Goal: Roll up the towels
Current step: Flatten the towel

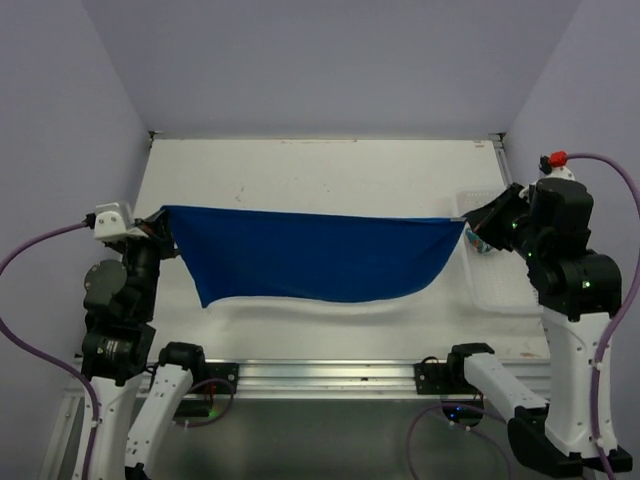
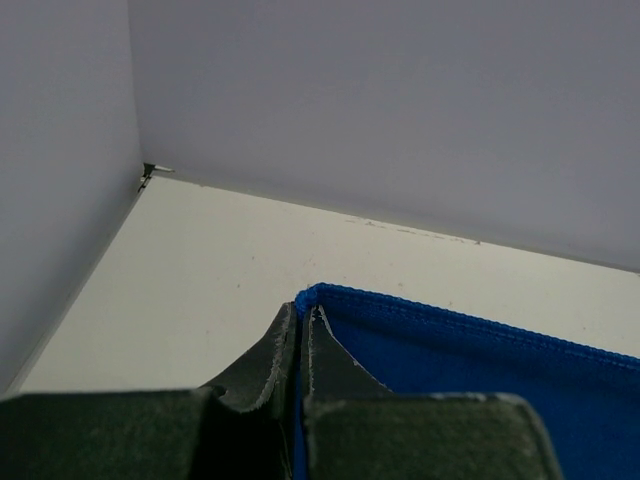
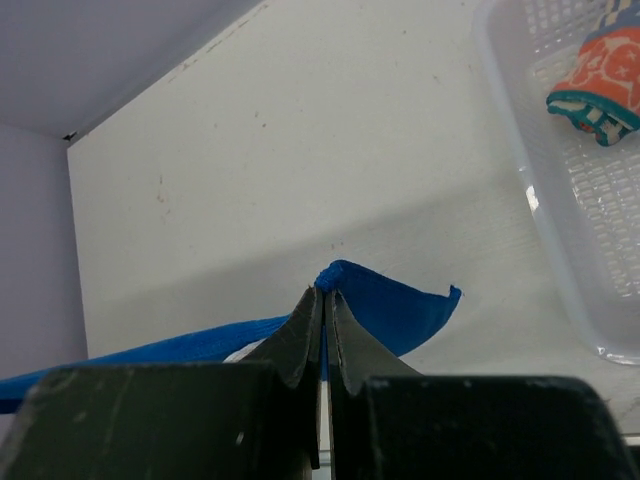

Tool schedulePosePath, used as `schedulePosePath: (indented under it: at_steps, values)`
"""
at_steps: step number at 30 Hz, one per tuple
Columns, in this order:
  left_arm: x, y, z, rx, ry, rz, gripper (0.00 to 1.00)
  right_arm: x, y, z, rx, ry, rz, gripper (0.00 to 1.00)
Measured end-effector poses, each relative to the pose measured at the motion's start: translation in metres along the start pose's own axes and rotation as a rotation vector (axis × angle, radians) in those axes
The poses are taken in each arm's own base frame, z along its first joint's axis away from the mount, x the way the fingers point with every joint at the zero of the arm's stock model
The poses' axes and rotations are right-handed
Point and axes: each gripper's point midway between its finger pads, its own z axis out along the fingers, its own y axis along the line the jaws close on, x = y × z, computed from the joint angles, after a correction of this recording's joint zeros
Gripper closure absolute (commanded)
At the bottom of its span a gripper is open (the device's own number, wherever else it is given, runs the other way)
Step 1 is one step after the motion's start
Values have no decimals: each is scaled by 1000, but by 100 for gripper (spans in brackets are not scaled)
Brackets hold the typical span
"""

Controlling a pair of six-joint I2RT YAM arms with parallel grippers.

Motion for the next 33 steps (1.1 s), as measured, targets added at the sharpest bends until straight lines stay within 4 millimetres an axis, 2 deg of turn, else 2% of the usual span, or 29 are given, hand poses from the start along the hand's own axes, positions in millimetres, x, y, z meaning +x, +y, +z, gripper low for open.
schedulePosePath:
  at_steps: [3, 5, 7, 11, 14, 17, 20, 25, 29, 33]
  values:
    - [12, 2, 12, -21, 33, -2, 100, 1, -1, 25, 37, 50, 0, 100]
    - [32, 5, 28, -45, 86, 5, 100, 4, -2, 53, 68, 92, 0, 100]
    - [58, 7, 50, -70, 158, 15, 100, 8, -5, 79, 96, 130, -1, 100]
    - [126, 14, 90, -110, 320, 50, 100, 27, -18, 150, 167, 229, 0, 100]
    - [167, 19, 112, -135, 412, 73, 100, 41, -27, 199, 205, 280, 9, 100]
    - [194, 26, 133, -160, 461, 83, 100, 54, -35, 245, 229, 313, 21, 100]
    - [206, 33, 154, -184, 477, 83, 100, 68, -45, 283, 253, 344, 28, 100]
    - [212, 34, 180, -172, 442, 73, 100, 75, -49, 322, 260, 357, 28, 100]
    - [219, 30, 190, -136, 421, 75, 100, 71, -46, 330, 244, 340, 28, 100]
    - [227, 34, 190, -129, 412, 76, 100, 67, -39, 334, 211, 327, 32, 100]
